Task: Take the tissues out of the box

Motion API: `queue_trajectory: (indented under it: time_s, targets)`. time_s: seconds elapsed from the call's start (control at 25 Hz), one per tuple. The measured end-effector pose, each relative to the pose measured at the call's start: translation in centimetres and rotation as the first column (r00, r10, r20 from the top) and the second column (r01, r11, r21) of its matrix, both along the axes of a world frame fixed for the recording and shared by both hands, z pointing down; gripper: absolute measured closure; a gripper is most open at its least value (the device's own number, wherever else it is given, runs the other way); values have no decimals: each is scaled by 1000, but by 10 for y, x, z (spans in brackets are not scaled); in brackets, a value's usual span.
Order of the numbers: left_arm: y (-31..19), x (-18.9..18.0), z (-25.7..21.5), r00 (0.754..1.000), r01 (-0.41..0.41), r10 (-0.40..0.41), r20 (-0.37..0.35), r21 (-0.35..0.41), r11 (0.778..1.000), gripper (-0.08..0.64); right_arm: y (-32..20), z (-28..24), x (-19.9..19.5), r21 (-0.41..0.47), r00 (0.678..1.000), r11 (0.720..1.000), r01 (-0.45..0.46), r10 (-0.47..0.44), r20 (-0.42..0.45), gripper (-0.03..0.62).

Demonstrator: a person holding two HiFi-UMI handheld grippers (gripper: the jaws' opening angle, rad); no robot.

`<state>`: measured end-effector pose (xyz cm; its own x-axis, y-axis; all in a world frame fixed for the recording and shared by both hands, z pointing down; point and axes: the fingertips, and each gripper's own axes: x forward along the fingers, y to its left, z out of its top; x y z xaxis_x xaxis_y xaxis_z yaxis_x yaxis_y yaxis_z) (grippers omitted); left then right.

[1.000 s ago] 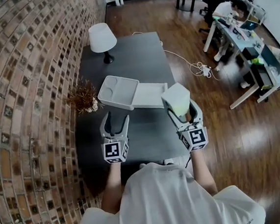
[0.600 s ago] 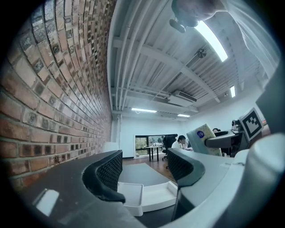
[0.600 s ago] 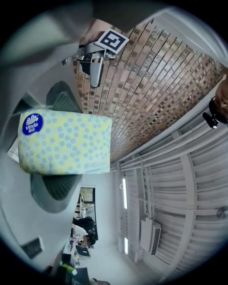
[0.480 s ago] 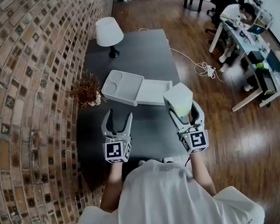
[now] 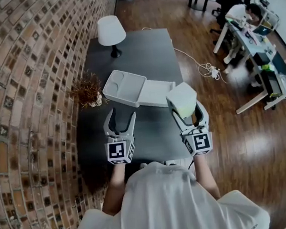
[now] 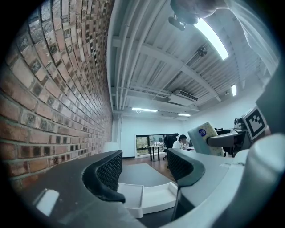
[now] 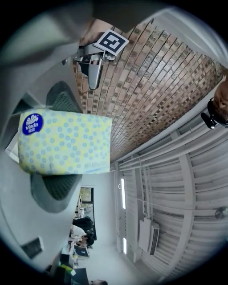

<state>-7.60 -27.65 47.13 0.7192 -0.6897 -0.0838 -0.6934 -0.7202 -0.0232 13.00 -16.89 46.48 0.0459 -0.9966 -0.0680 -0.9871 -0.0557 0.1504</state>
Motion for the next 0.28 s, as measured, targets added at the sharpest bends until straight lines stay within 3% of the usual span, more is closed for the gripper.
queue_trajectory:
  time_s: [0.28]
  targets:
    - [0, 7, 0, 1000, -6, 6, 6, 1, 1000, 259, 2, -2, 7, 7, 1000, 1000, -15, 15, 12, 193]
